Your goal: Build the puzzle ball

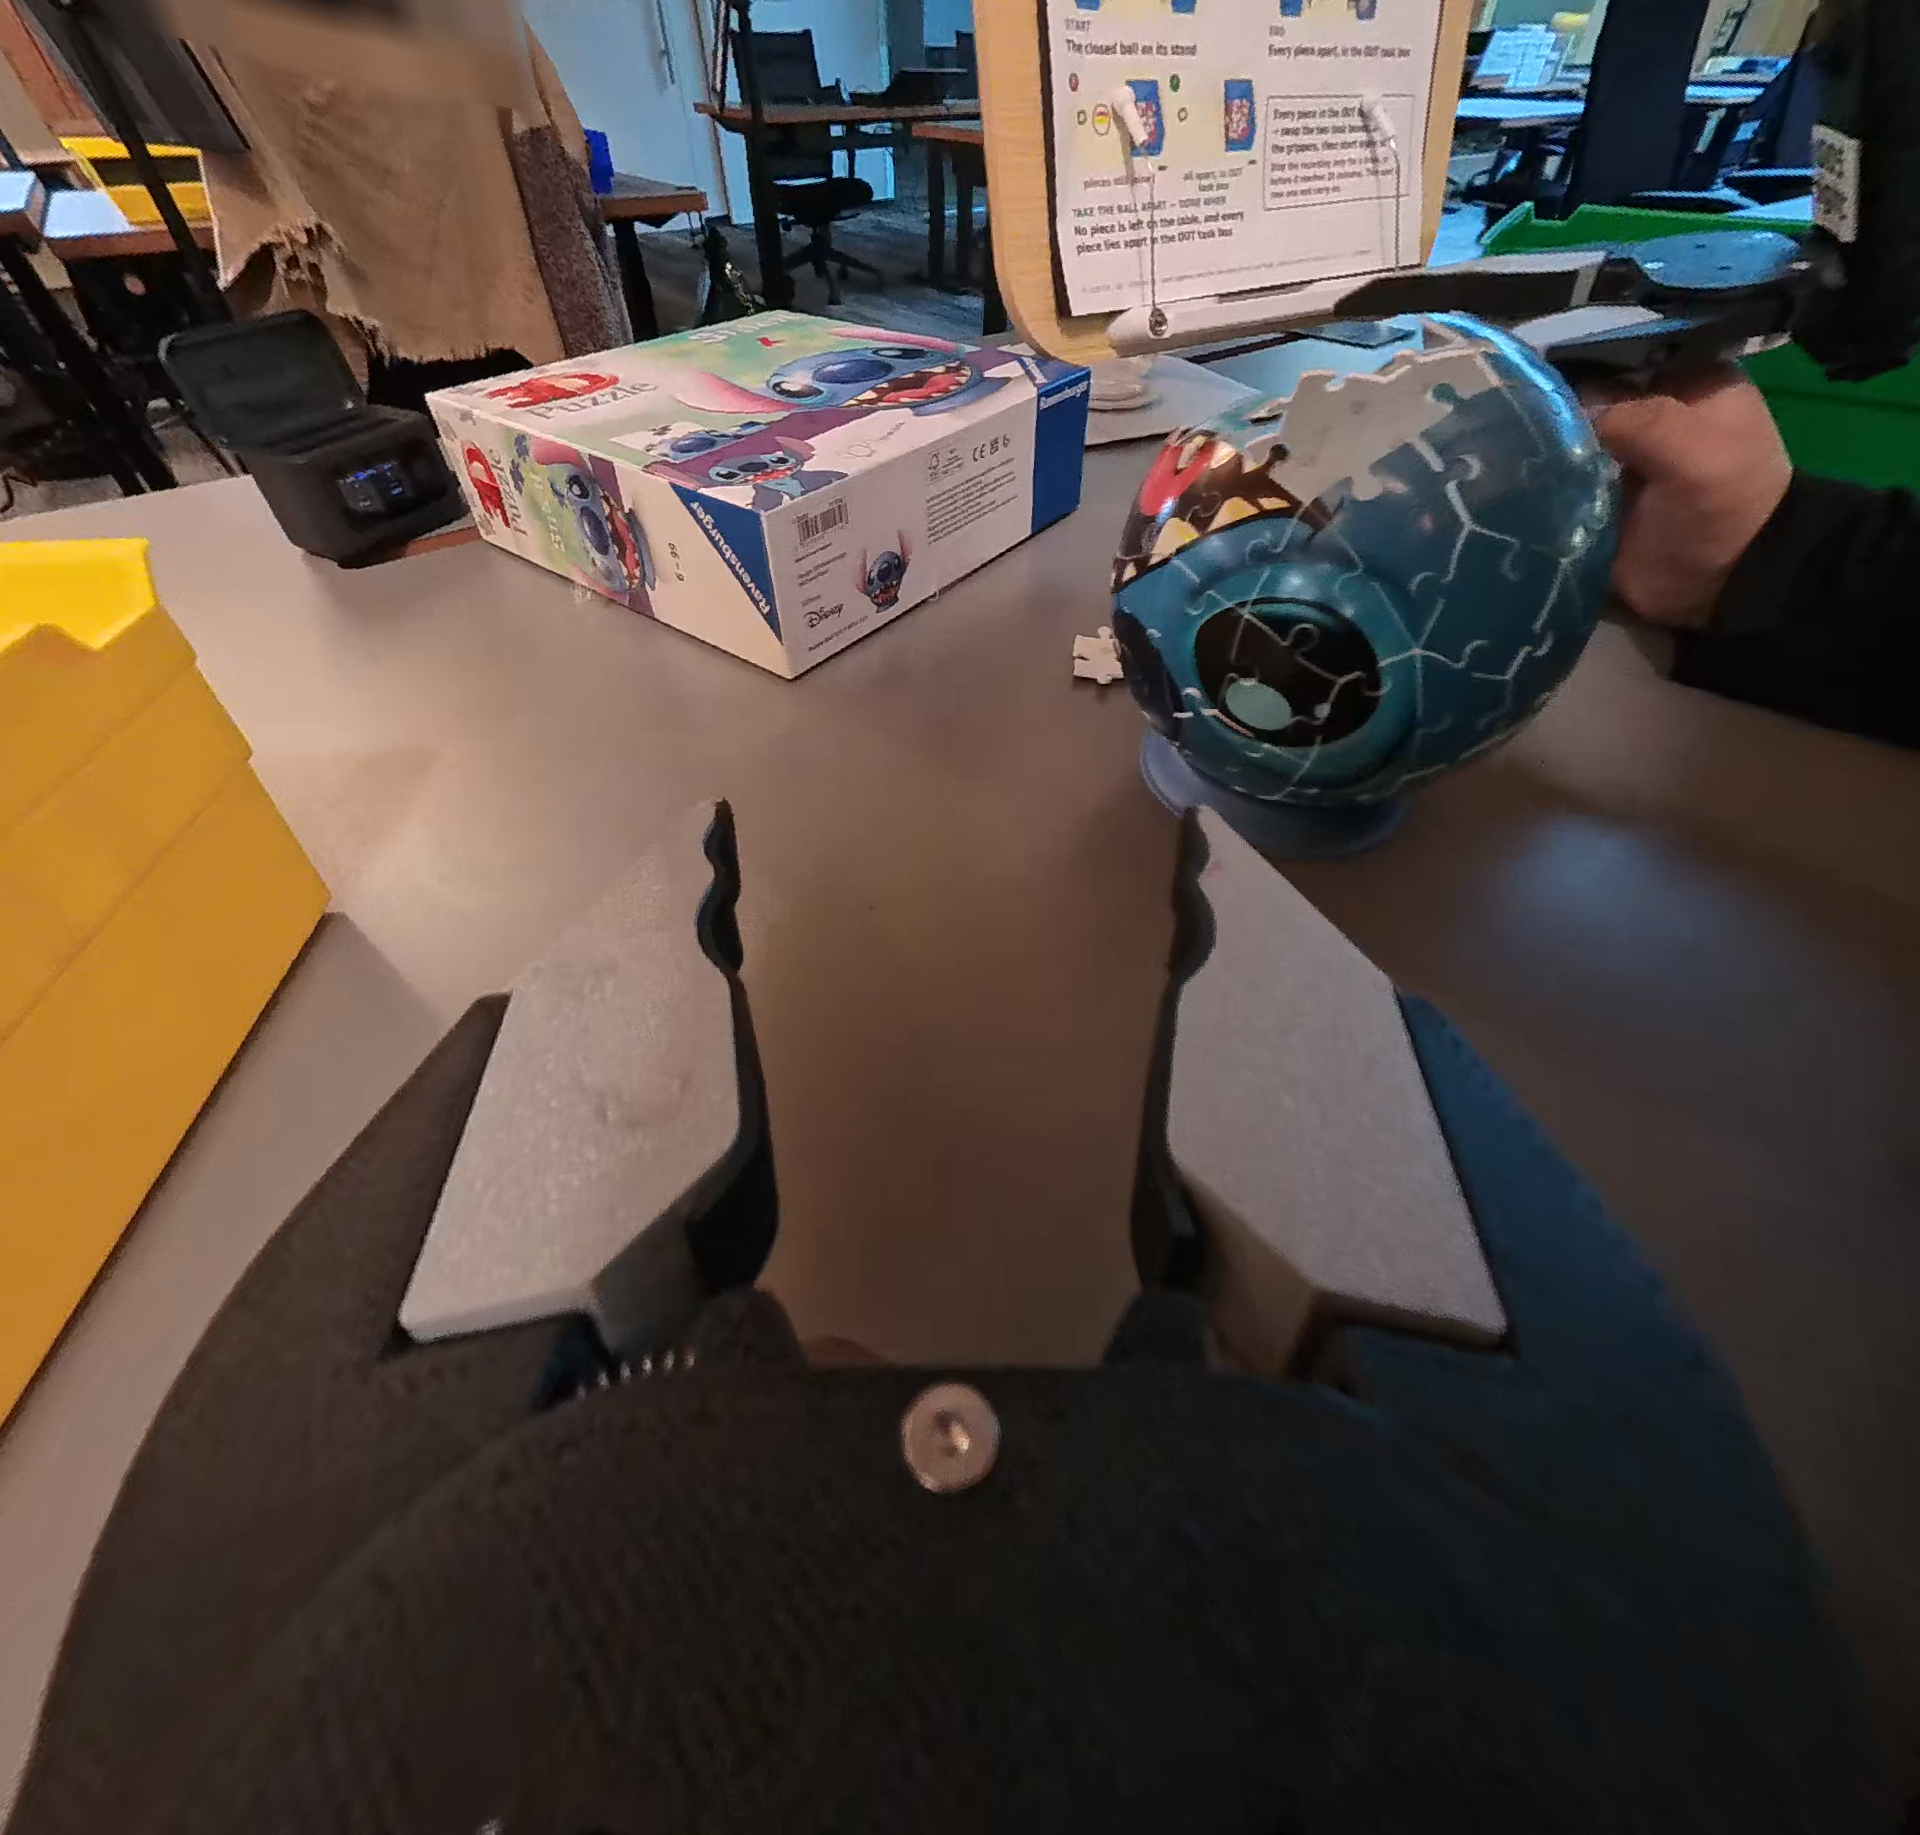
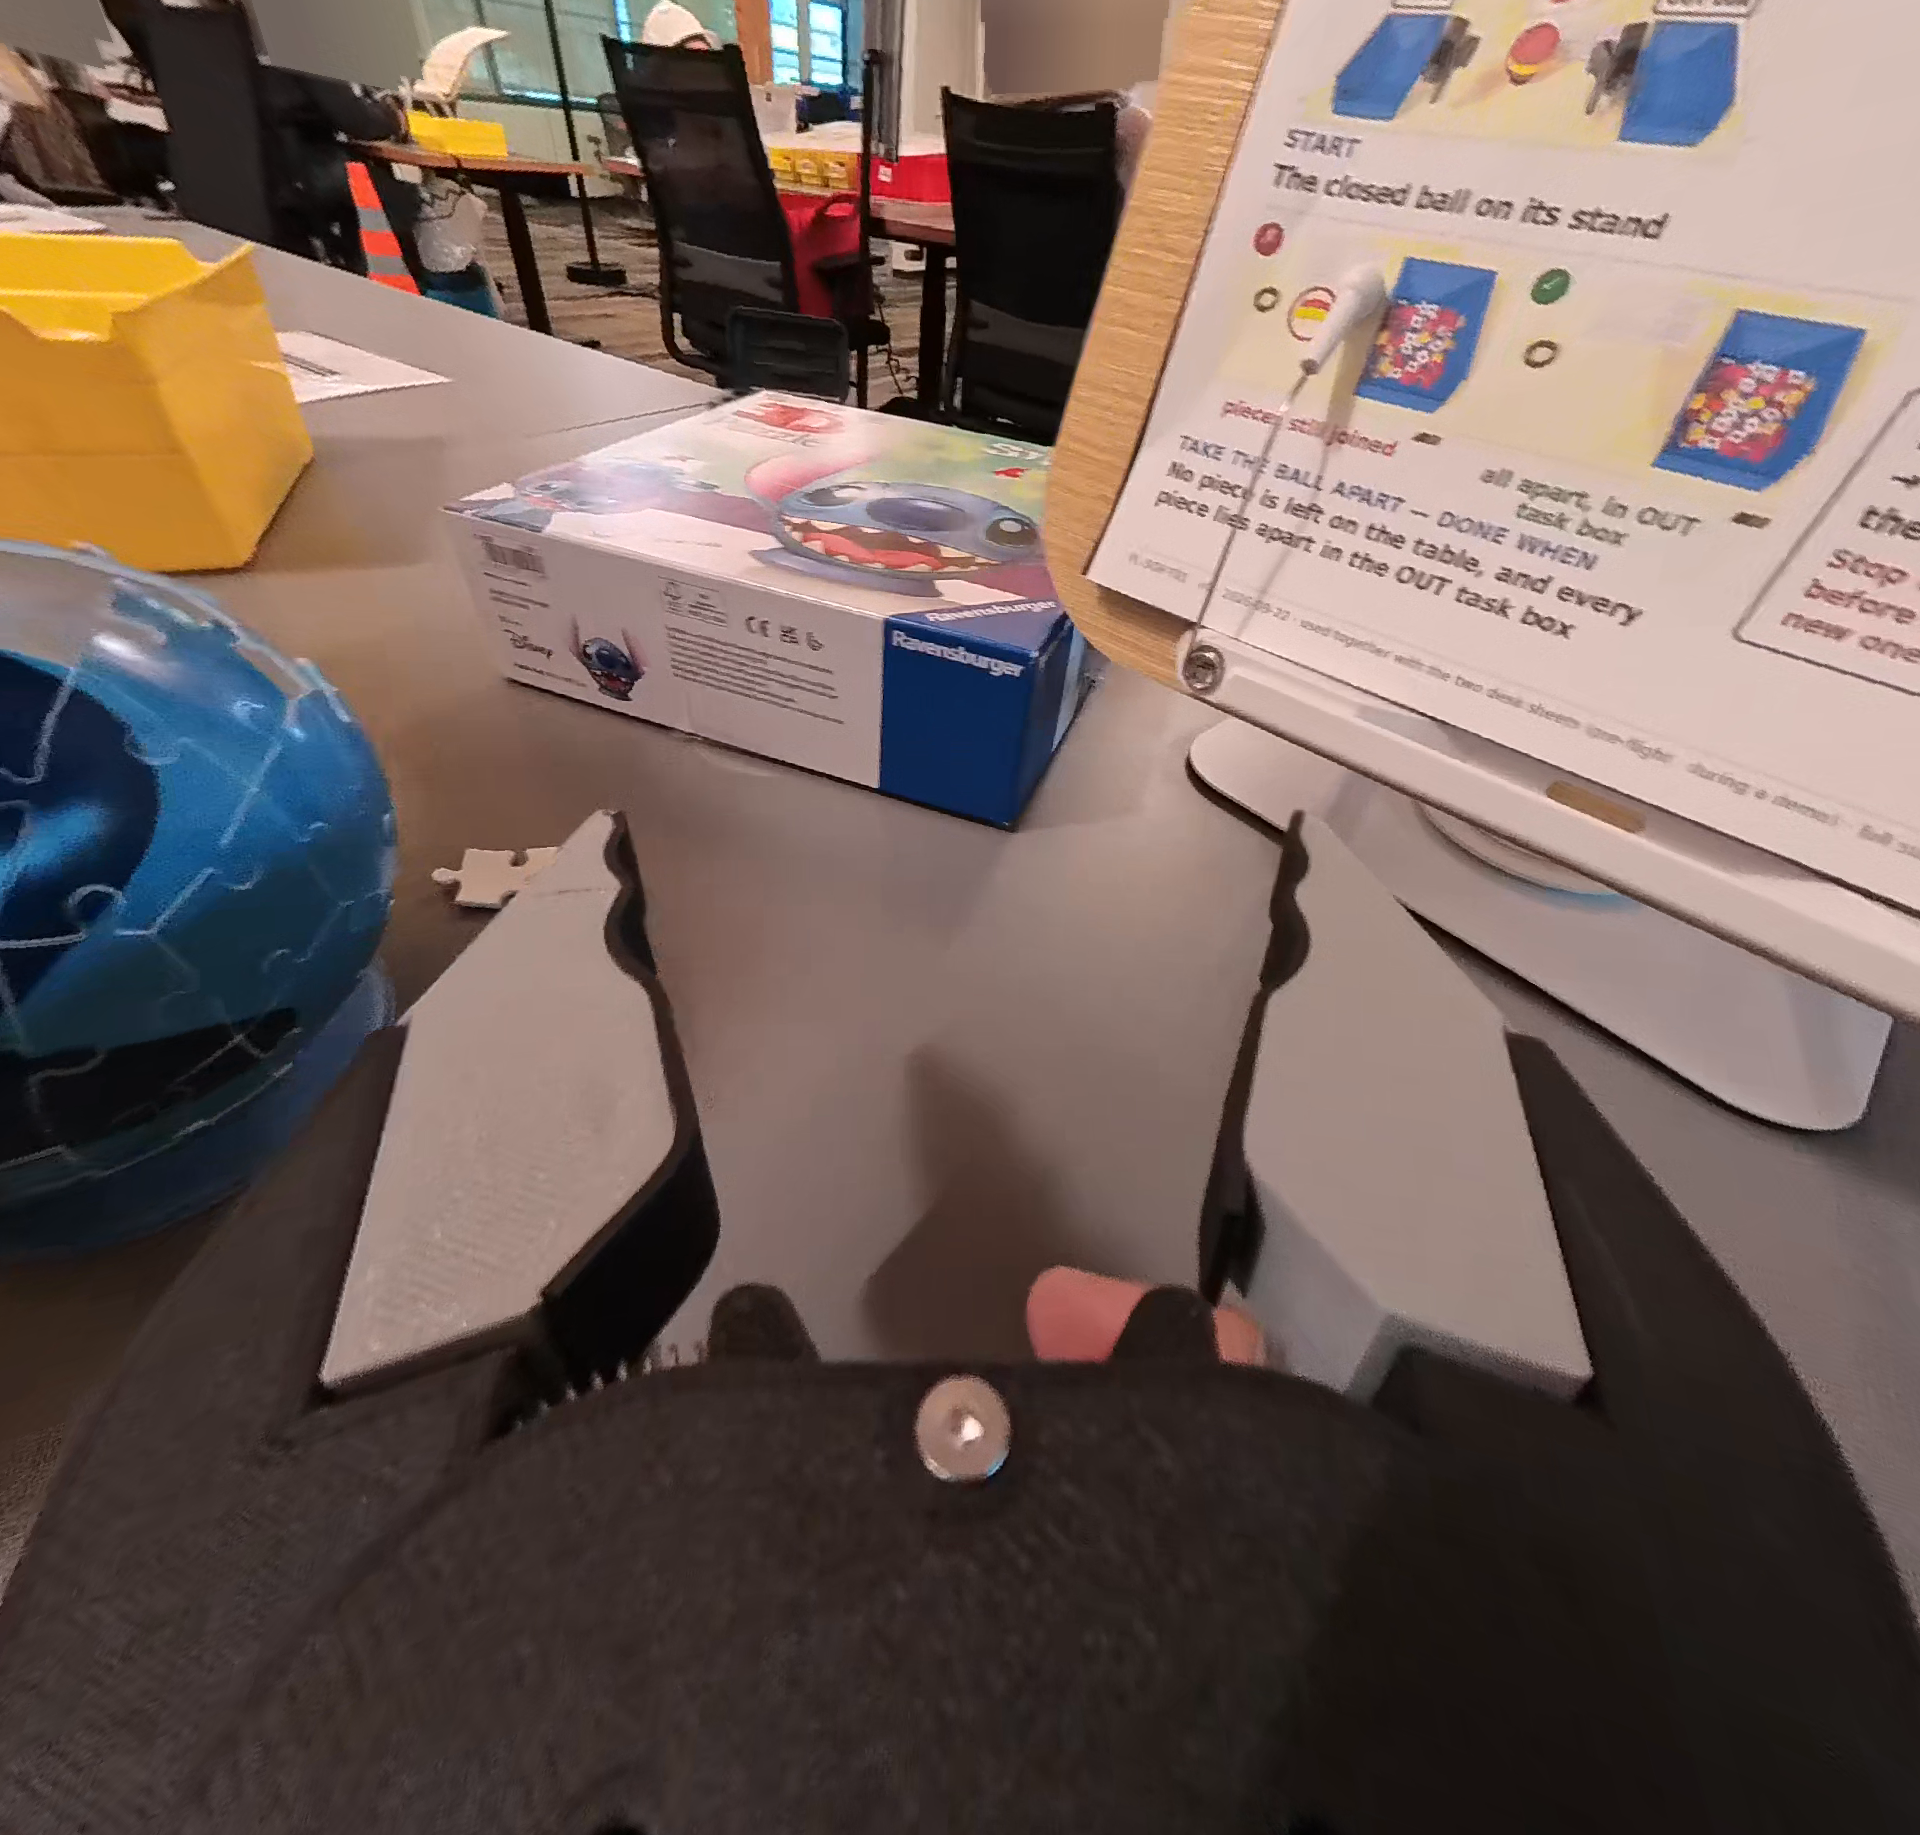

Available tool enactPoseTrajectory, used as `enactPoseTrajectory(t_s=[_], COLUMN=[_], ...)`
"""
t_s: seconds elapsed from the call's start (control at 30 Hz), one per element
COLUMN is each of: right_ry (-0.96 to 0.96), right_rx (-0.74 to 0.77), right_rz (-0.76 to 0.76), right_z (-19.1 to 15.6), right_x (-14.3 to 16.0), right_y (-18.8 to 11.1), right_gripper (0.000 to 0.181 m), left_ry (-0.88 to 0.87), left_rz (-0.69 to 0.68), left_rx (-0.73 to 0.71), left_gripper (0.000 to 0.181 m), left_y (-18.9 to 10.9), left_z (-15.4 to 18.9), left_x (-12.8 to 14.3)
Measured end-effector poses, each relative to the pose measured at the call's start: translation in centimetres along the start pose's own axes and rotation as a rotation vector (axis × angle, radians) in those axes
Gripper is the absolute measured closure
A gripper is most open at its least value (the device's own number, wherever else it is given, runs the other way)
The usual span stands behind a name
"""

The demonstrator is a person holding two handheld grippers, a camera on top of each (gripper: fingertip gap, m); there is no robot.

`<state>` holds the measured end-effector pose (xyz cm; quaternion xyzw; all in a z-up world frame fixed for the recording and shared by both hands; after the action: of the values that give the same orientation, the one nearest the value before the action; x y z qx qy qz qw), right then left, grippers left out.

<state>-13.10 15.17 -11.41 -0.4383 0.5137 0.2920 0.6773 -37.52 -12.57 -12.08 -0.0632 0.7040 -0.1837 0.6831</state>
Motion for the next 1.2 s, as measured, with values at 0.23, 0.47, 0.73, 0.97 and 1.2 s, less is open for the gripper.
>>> enactPoseTrajectory(t_s=[0.23,0.47,0.73,0.97,1.2], right_ry=[-0.098,-0.183,-0.184,-0.319,-0.48], right_rx=[-0.199,-0.344,-0.499,-0.584,-0.58], right_rz=[0.019,0.062,0.057,0.024,-0.015], right_z=[-3.7,-6.7,-5.4,-9.8,-13.1], right_x=[-0.3,-0.6,0.7,1.1,1.6], right_y=[-0.2,-1.6,-4.3,-3.8,-2.2], right_gripper=[0.062,0.089,0.07,0.067,0.068], left_ry=[0.026,0.046,0.266,0.481,0.522], left_rz=[0.002,-0.05,-0.19,-0.145,-0.122], left_rx=[0.209,0.356,0.373,0.489,0.578], left_gripper=[0.096,0.085,0.079,0.077,0.077], left_y=[-0.2,1.2,5.6,8.8,10.1], left_z=[1.4,1.5,1.2,3.2,4.5], left_x=[0.0,-0.1,0.0,-1.2,-1.5])
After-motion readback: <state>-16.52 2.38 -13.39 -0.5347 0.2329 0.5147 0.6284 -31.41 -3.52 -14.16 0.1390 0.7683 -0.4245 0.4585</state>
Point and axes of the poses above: each gripper's, where its closed fingertips meet, y out along the fingers, x out of its underside, z = x × y across the jaws, the point moved 5 cm from there along -y, back along the fingers, and after that the axes turned 8 degrees about -z, right-handed, at the moved point
